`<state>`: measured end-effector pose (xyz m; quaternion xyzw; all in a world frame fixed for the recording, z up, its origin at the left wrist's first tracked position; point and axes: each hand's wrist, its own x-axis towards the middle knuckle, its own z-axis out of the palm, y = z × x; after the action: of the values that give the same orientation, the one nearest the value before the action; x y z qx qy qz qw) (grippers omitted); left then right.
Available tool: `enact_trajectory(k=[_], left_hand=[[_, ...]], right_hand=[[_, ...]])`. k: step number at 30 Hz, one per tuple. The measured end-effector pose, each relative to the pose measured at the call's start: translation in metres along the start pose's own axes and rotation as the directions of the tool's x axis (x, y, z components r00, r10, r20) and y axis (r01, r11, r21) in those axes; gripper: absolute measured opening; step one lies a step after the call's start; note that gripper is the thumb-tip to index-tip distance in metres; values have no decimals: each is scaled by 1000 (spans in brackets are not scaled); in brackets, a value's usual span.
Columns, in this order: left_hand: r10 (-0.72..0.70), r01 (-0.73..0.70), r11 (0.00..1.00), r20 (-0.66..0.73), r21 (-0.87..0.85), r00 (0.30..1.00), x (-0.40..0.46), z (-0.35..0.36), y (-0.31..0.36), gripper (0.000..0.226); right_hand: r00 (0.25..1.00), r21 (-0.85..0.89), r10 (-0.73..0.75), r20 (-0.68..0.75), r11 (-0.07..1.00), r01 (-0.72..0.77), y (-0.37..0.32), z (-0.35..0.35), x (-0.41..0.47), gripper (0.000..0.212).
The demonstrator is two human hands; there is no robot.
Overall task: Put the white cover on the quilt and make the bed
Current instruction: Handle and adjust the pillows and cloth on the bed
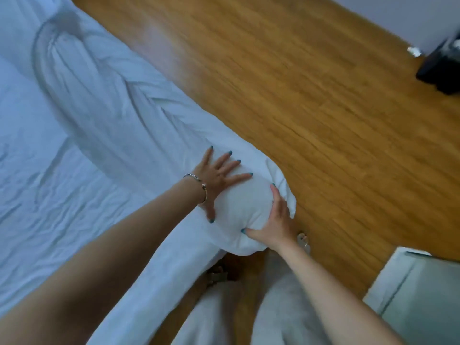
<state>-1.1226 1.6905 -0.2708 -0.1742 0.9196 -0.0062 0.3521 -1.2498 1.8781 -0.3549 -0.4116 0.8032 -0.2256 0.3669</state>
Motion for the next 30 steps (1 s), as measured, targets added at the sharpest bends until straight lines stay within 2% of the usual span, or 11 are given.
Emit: enact_trajectory(k=[3, 8, 14, 16, 19, 21, 23, 24, 25, 27, 30], left_hand=[[78, -79, 996, 19, 43, 997, 9, -17, -19, 145], [82, -79, 997, 207, -21, 975, 32, -38, -26, 146], [110, -104, 993, -111, 59, 988, 3, 6, -14, 125], [114, -94, 990, -194, 109, 974, -9, 25, -13, 124], [101, -98, 995, -183, 22, 978, -8, 19, -18, 125], [103, -113, 992, -160, -53, 982, -5, 8, -21, 126], [118, -129, 990, -171, -58, 978, -5, 7, -22, 127], [129, -142, 988, -190, -54, 973, -8, 9, -22, 127], [138, -153, 987, -219, -52, 966, -11, 14, -23, 125], [147, -167, 985, -275, -51, 950, -17, 23, -25, 121], [155, -178, 983, -338, -40, 928, -22, 31, -25, 118]], right_hand=[[1000, -43, 14, -5, 999, -14, 1, 3, 4, 135], [1000, -25, 10, 30, 1000, -10, 7, 2, 8, 133], [968, -64, -19, -251, 998, 3, 2, 49, -26, 122], [908, -64, 6, -419, 997, -36, -7, 73, -44, 115], [688, -17, 80, -722, 991, -133, -19, 102, -74, 90], [601, -54, 72, -796, 981, -188, -26, 120, -99, 66], [673, -72, 56, -738, 984, -161, -29, 135, -113, 35], [724, 83, 167, -669, 985, -151, -32, 141, -117, 22], [749, 345, 355, -560, 921, -178, -37, 145, -117, 17], [718, 741, 634, -288, 623, -252, -48, 153, -114, 23], [718, 887, 671, -183, 427, -173, -67, 161, -103, 35]])
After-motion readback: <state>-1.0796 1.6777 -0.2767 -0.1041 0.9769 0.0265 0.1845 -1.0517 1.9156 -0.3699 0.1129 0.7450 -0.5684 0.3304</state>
